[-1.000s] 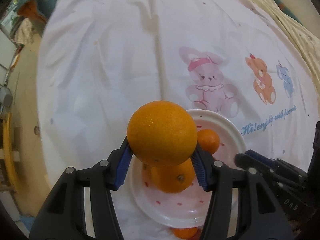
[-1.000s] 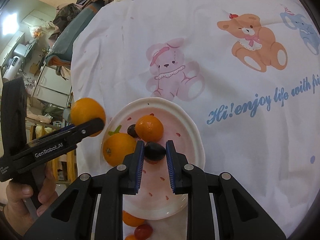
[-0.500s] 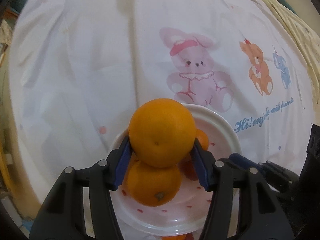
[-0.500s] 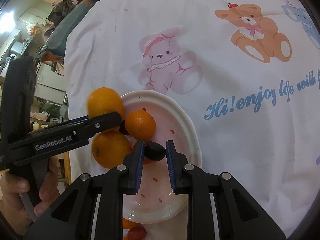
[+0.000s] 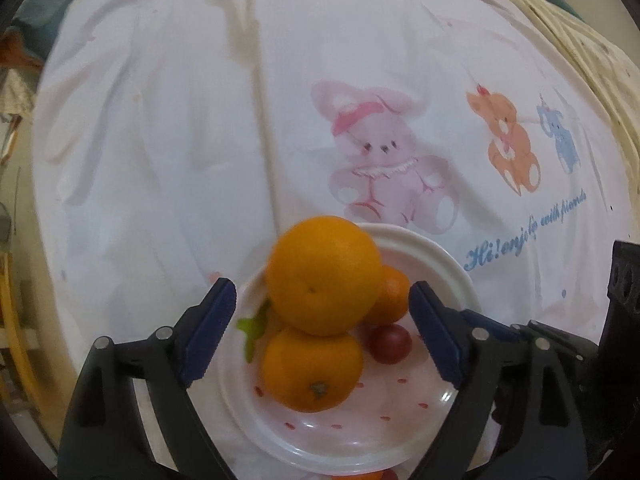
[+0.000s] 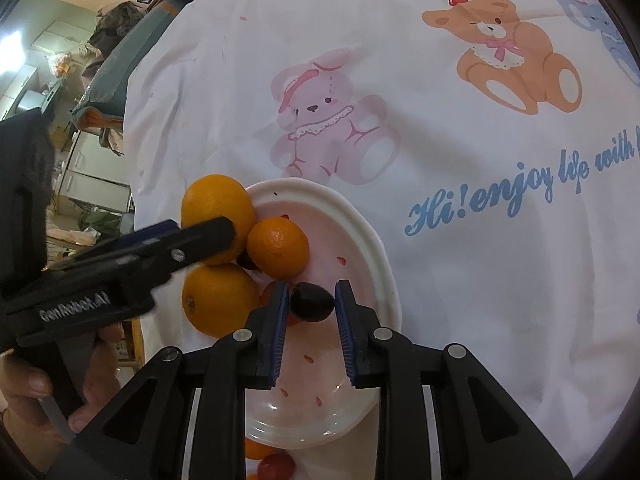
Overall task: Organize fruits
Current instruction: 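Carry the orange and dark fruit onto the plate and open both tools, then withdraw both open tools from the plate toward the remaining fruit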
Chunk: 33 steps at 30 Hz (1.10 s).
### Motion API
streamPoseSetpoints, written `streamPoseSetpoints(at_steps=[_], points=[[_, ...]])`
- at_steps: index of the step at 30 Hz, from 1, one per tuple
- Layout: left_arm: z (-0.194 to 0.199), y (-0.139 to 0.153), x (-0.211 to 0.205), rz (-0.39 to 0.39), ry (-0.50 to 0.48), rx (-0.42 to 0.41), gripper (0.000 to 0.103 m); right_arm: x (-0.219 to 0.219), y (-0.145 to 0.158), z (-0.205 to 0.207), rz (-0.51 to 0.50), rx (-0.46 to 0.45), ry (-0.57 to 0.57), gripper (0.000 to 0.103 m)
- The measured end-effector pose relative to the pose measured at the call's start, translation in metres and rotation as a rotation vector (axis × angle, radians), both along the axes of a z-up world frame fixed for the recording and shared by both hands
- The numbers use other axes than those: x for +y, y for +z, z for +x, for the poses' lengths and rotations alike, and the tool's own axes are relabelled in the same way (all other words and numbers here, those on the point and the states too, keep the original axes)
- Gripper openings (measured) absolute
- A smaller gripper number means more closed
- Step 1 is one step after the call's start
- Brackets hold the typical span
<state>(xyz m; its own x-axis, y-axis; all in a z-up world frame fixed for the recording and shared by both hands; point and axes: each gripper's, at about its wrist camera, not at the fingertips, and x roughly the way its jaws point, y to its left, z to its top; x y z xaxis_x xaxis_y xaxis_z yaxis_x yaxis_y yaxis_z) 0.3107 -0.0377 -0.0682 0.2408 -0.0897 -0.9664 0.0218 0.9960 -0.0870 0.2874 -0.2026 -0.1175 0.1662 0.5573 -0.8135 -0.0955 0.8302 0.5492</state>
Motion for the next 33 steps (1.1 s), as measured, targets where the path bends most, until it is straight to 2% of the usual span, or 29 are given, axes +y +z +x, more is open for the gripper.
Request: streamPoseSetpoints(at_steps=[2, 3, 8, 13, 22, 31, 33], points=[[-0.003, 0.008, 0.010, 0.010, 0.028, -0.026, 0.086, -0.004, 0.002, 0.000, 0.016, -0.011, -0.015, 0.059], [-0.005, 0.011, 0.014, 0.010, 0.044, -0.035, 0.086, -0.007, 0.003, -0.001, 0.028, -0.014, -0.021, 0.062], [-0.025, 0.026, 0.028, 0.015, 0.103, -0.065, 0.086, -0.014, 0.018, -0.013, -0.004, -0.060, -0.022, 0.063], [-0.053, 0.036, 0.024, 0.046, 0.084, -0.077, 0.086, -0.022, 0.033, -0.030, -0.004, -0.084, -0.034, 0.062], [-0.097, 0.052, 0.033, 0.013, 0.134, -0.101, 0.086, -0.032, 0.060, -0.052, -0.001, -0.125, -0.061, 0.063], [-0.131, 0.060, 0.046, -0.009, 0.173, -0.118, 0.086, -0.023, 0.086, -0.076, -0.017, -0.178, -0.035, 0.063], [-0.141, 0.061, 0.045, -0.009, 0.170, -0.126, 0.086, -0.021, 0.094, -0.083, -0.019, -0.201, -0.025, 0.066]])
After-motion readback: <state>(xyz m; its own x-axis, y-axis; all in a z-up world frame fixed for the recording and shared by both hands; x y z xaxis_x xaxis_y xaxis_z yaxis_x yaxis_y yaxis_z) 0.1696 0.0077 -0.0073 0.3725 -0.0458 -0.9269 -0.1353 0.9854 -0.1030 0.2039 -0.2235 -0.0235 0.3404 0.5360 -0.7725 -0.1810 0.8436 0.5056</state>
